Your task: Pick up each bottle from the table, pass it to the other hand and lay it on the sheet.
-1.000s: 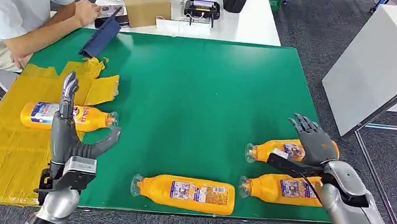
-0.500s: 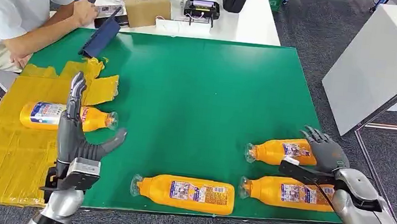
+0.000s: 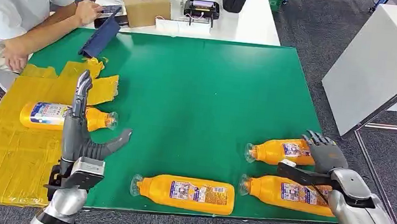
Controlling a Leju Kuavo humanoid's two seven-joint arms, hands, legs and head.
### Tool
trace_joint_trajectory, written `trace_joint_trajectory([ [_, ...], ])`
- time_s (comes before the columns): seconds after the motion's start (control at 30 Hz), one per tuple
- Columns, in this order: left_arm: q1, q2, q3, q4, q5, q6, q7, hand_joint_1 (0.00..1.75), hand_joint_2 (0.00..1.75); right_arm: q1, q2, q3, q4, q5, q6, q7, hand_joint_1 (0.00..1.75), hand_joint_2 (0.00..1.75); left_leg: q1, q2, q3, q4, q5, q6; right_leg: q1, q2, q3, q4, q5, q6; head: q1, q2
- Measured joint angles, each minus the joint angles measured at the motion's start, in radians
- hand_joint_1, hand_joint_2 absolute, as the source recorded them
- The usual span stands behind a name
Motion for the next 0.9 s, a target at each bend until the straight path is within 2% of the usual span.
trace_joint_trajectory([
  [0.27, -0.032, -0.01, -0.025, 0.026, 0.018, -0.009, 0.002, 0.0, 1.75, -0.116, 0.071, 0.026, 0.175, 0.09, -0.051, 0.015, 0.0, 1.75, 0.001, 0.002, 0.002, 0.0, 0.001, 0.0, 0.001, 0.001, 0.001, 0.0, 0.001, 0.001, 0.0, 0.0],
  [0.3, -0.035, -0.011, -0.028, 0.031, 0.021, -0.01, 0.002, 0.0, 1.75, -0.129, 0.083, 0.034, 0.202, 0.102, -0.052, 0.017, 0.16, 1.75, 0.001, 0.004, 0.002, 0.0, 0.001, 0.0, 0.001, 0.001, 0.001, 0.0, 0.001, 0.001, 0.0, 0.0],
  [0.33, -0.037, -0.012, -0.028, 0.034, 0.022, -0.011, 0.002, 0.0, 1.75, -0.141, 0.09, 0.038, 0.216, 0.107, -0.052, 0.019, 0.77, 1.75, 0.001, 0.005, 0.003, 0.0, 0.0, 0.0, 0.001, 0.002, 0.001, 0.0, 0.001, 0.001, 0.0, 0.0],
  [0.37, -0.038, -0.014, -0.029, 0.036, 0.026, -0.012, 0.002, 0.0, 1.75, -0.15, 0.099, 0.043, 0.234, 0.113, -0.05, 0.019, 1.45, 1.75, 0.001, 0.006, 0.003, 0.0, 0.0, 0.0, 0.001, 0.003, 0.001, 0.0, 0.001, 0.001, 0.0, 0.0],
  [0.43, -0.044, -0.016, -0.034, 0.04, 0.03, -0.016, 0.002, 0.0, 1.75, -0.163, 0.111, 0.045, 0.26, 0.119, -0.038, 0.019, 1.69, 1.75, 0.001, 0.006, 0.004, 0.0, 0.0, 0.001, 0.001, 0.003, 0.002, 0.0, 0.002, 0.001, 0.0, 0.0],
  [0.47, -0.047, -0.016, -0.037, 0.044, 0.032, -0.019, 0.0, 0.0, 1.75, -0.17, 0.117, 0.048, 0.275, 0.12, -0.028, 0.016, 1.75, 1.75, 0.001, 0.006, 0.005, 0.0, 0.0, 0.001, 0.001, 0.003, 0.002, 0.0, 0.002, 0.001, 0.0, 0.0],
  [0.57, -0.05, -0.016, -0.045, 0.052, 0.043, -0.02, -0.006, 0.0, 1.75, -0.19, 0.128, 0.063, 0.319, 0.121, -0.002, 0.002, 1.71, 1.75, 0.001, 0.006, 0.006, 0.0, 0.001, 0.001, 0.0, 0.003, 0.004, 0.0, 0.002, 0.001, 0.0, 0.0],
  [0.7, -0.06, -0.017, -0.049, 0.062, 0.053, -0.019, -0.014, 0.0, 1.75, -0.217, 0.131, 0.065, 0.355, 0.104, 0.008, -0.024, 1.75, 1.75, 0.001, 0.006, 0.007, 0.0, 0.002, 0.002, 0.0, 0.003, 0.005, 0.0, 0.002, 0.001, 0.0, 0.0],
  [0.9, -0.062, -0.018, -0.054, 0.068, 0.059, -0.018, -0.018, 0.0, 1.75, -0.236, 0.146, 0.069, 0.375, 0.101, -0.035, -0.013, 1.75, 1.75, 0.001, 0.006, 0.007, 0.0, 0.002, 0.002, 0.001, 0.003, 0.007, 0.0, 0.003, 0.001, 0.0, 0.0],
])
